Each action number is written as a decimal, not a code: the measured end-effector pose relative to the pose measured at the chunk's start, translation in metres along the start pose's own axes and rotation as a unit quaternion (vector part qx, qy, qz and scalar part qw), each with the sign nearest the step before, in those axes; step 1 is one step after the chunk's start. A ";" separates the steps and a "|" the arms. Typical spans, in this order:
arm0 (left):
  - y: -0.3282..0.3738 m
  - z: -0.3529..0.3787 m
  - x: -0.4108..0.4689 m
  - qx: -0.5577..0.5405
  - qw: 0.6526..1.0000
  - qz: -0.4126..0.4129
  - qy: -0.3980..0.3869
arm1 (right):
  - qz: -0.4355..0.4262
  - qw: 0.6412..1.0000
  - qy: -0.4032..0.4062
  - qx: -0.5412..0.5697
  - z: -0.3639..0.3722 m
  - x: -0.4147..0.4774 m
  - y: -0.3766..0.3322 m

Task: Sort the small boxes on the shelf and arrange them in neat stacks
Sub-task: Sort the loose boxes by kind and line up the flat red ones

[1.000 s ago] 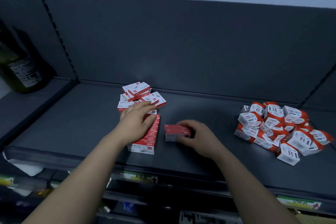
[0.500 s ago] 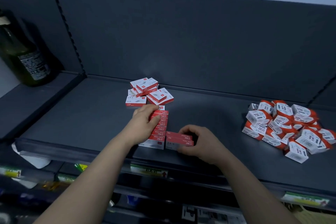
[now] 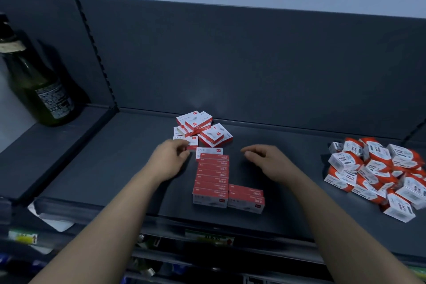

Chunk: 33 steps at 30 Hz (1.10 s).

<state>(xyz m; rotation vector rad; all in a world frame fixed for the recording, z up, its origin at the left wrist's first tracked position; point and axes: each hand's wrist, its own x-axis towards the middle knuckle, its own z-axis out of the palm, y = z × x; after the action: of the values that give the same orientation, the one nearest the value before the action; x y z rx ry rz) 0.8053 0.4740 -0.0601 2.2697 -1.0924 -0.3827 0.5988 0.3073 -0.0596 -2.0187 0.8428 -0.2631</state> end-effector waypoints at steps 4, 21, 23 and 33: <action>0.006 0.001 0.009 -0.060 0.995 -0.015 -0.078 | 0.048 0.997 -0.058 -0.029 0.013 0.023 -0.021; 0.015 0.013 0.018 -0.355 0.931 -0.087 0.001 | 0.082 0.944 -0.050 0.314 0.017 0.033 -0.024; 0.014 0.013 0.015 -0.323 0.943 -0.075 -0.011 | 0.078 0.951 -0.059 0.294 0.018 0.029 -0.019; 0.010 0.013 0.006 -0.267 0.962 -0.040 -0.029 | 0.026 0.990 -0.018 0.136 0.021 0.026 -0.014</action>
<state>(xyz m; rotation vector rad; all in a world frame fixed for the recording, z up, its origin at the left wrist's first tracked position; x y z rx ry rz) 0.7965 0.4587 -0.0644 1.8300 -0.8034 -0.6897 0.6349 0.3094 -0.0638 -1.7406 0.7915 -0.2940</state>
